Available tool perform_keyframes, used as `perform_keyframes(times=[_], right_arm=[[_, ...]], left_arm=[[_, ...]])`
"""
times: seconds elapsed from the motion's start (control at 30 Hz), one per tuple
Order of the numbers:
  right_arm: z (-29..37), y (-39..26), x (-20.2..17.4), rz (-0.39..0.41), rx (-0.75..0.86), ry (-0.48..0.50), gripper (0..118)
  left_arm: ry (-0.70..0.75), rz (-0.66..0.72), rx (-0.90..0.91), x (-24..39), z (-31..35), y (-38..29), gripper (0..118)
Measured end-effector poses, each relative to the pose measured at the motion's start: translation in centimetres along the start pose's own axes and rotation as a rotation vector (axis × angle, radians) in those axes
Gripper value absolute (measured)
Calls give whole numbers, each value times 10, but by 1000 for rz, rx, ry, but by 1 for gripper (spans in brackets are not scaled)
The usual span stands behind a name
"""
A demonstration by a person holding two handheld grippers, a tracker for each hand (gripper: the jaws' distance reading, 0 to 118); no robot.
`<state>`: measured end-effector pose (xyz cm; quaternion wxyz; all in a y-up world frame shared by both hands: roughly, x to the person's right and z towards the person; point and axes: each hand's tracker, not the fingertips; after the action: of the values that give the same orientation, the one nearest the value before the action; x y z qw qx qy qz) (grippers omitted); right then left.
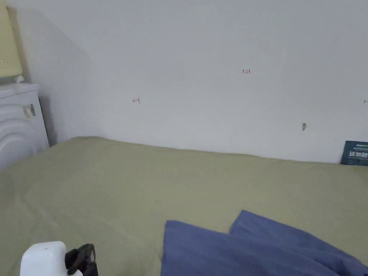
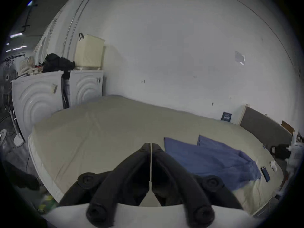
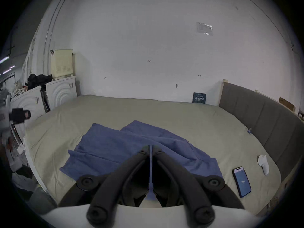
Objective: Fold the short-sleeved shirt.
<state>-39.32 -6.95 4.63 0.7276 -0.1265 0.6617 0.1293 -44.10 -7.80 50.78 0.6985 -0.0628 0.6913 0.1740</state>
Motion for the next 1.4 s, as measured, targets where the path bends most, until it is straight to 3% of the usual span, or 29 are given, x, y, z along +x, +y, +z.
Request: perform_keyframes(times=[0.23,0.47,0.57,0.7,0.73,0.8,0.83,0.87,1.03,1.1,1.17,1.2,1.27,1.33,1.37,1.4], right_arm=[[-7,-10,8,-6,-28,-21,3],[-37,-10,31,-24,-85,-73,3],[-47,-11,41,-41,-118,-105,3],[-52,-20,56,-78,-148,-131,3],[-52,-25,60,-82,-154,-137,3],[-50,-30,65,-80,-166,-144,3],[-49,-31,67,-81,-174,-148,3],[-47,-33,70,-84,-183,-152,3],[-44,-41,83,-92,-203,-187,3],[-43,-40,87,-99,-209,-203,3],[-44,-40,95,-105,-205,-210,3],[-46,-39,99,-105,-211,-219,3],[-56,-38,108,-110,-258,-260,3],[-70,-37,126,-171,-302,-234,5],[-79,-36,136,-217,-332,-216,21],[-90,-36,145,-253,-375,-200,52]], left_arm=[[-67,-64,-126,14,-67,6,0],[-150,-220,-351,71,-236,57,0],[-232,-227,-561,94,-318,73,0],[-203,-182,-800,118,-395,69,4],[-193,-163,-859,121,-411,66,16],[-191,-179,-954,128,-434,53,96],[-167,-222,-998,131,-438,44,115],[-139,-252,-997,133,-440,34,117],[-142,-153,-1029,131,-457,2,115],[-99,-261,-991,142,-431,-4,109],[-58,-337,-967,151,-417,-4,96],[-72,-339,-955,154,-411,-2,84],[-99,-353,-942,155,-434,-2,80],[-122,-377,-935,158,-433,0,60],[-122,-387,-929,155,-441,9,39],[-114,-393,-924,155,-443,11,23]])
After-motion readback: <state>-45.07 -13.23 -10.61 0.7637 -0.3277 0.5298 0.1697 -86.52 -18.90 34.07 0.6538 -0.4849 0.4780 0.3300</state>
